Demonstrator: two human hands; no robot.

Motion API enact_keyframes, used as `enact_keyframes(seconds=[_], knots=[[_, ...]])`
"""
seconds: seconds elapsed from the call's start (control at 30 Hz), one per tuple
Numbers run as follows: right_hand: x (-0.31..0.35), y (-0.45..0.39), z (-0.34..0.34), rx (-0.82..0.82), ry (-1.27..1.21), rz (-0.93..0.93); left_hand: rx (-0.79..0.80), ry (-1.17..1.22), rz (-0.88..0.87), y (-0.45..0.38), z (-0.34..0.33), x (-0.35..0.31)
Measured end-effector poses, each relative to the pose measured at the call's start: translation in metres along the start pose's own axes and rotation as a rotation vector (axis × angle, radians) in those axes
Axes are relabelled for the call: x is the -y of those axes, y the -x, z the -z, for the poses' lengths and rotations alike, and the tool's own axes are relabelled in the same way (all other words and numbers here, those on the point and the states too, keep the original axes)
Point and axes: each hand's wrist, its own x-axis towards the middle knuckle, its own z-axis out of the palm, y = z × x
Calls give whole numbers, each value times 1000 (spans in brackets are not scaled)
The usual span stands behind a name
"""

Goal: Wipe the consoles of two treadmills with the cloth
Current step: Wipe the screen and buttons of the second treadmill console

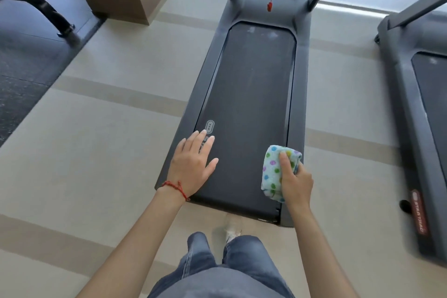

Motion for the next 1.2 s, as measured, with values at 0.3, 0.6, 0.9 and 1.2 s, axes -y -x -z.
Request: enact_keyframes(seconds=[0.3,0.6,0.9,1.2], knots=[[36,-86,14,-35,21,40,-45,-14,-7,-90,-1,-24],[68,-153,9,-58,-33,34,-74,-9,-34,-175,-6,-21],[115,-253,-21,-94,-68,23,-101,-10,-79,-293,-18,-1],[218,-370,-67,-152,-51,-9,-104,-5,-156,-459,7,34]])
